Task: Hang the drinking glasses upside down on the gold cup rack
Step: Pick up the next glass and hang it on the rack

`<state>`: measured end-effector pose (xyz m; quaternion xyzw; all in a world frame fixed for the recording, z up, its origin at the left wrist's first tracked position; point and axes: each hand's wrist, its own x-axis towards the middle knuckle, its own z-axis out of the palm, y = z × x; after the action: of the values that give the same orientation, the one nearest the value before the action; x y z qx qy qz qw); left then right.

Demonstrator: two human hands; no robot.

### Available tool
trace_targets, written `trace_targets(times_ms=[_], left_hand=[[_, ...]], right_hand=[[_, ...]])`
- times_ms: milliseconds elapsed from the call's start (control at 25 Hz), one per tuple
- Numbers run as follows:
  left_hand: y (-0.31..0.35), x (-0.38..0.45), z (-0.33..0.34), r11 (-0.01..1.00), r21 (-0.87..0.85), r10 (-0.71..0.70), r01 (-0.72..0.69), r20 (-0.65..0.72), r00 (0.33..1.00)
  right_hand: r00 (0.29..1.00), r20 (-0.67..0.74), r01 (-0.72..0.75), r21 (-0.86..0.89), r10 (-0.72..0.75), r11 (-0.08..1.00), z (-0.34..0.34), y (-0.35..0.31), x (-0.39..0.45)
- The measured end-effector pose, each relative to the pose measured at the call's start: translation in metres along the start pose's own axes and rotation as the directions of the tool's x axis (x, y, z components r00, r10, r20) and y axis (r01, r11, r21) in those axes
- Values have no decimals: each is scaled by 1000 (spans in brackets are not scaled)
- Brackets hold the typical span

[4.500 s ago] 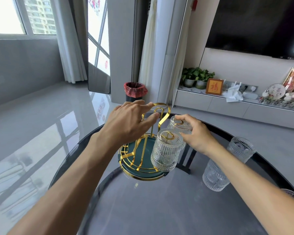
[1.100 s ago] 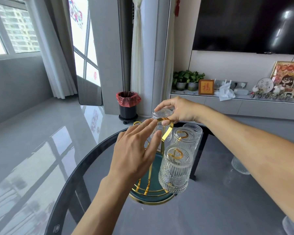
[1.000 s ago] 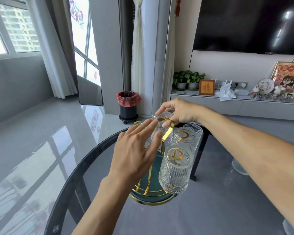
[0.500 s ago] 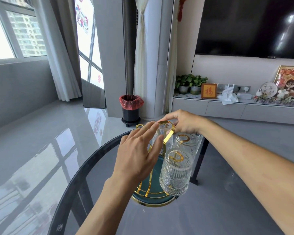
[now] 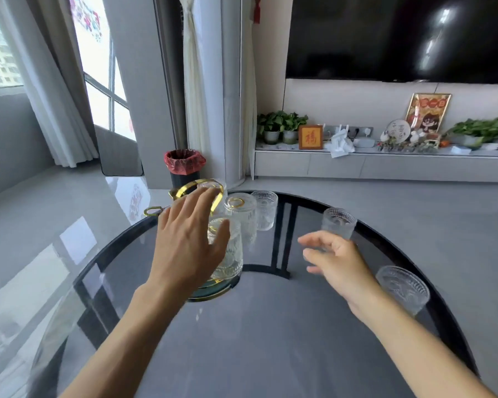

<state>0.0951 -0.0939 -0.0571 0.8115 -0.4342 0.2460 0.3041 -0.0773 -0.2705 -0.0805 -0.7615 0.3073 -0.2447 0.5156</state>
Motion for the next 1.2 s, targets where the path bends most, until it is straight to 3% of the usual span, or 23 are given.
trace_targets(times_ms=[80, 160, 280, 400, 560, 680, 760, 800, 840, 880, 920, 960, 1000, 1040, 1120, 1200], left_hand=[[44, -26, 14, 993, -13, 118, -118, 59, 991], [94, -44, 33, 982, -78, 185, -171, 220, 958], [164, -50, 69, 962, -190, 260, -193, 443, 858], [221, -40, 110, 952, -218, 302, -216, 540, 786], [252, -28, 154, 974, -224, 130, 30, 662, 739], [246, -24, 163, 946, -278, 39, 166, 605, 795], [231, -18, 147, 851, -405, -92, 335, 513, 854], [222, -13, 134, 745, -506, -174, 434, 481, 859], [211, -10, 119, 613, -608, -245, 505, 462, 852], [200, -9, 103, 476, -692, -294, 542, 456, 840], [189, -11, 86, 362, -747, -320, 557, 462, 827], [178, -17, 68, 292, -777, -316, 558, 472, 823], [166, -26, 51, 266, -800, -284, 537, 468, 837], [155, -36, 35, 272, -822, -239, 500, 446, 863], [130, -55, 8, 317, -851, -135, 418, 396, 908], [102, -65, -9, 389, -838, -84, 383, 382, 920]], right_hand=[[979, 166, -67, -280, 117, 958, -6, 37, -44], [939, 317, 73, -561, 133, 825, -7, 61, -66], [937, 324, 143, -691, 126, 709, -15, 73, -77], [932, 344, 202, -755, 115, 624, -31, 80, -85], [876, 466, 328, -765, 124, 555, -35, 83, -95], [896, 432, 294, -746, 98, 598, -45, 86, -94], [934, 340, 195, -745, 111, 638, -52, 83, -91], [961, 245, 95, -726, 128, 681, -56, 80, -88], [977, 139, -41, -627, 164, 778, -58, 76, -85], [969, 92, -185, -349, 230, 919, -61, 72, -83], [947, 128, -309, 100, 295, 946, -61, 65, -78], [930, 245, -365, 529, 274, 766, -62, 55, -75], [930, 323, -367, 777, 176, 512, -62, 46, -74], [939, 336, -336, 849, 73, 408, -60, 34, -75], [956, 291, -241, 825, -19, 511, -43, 11, -77], [981, 194, -147, 764, -6, 628, -20, -6, -78]])
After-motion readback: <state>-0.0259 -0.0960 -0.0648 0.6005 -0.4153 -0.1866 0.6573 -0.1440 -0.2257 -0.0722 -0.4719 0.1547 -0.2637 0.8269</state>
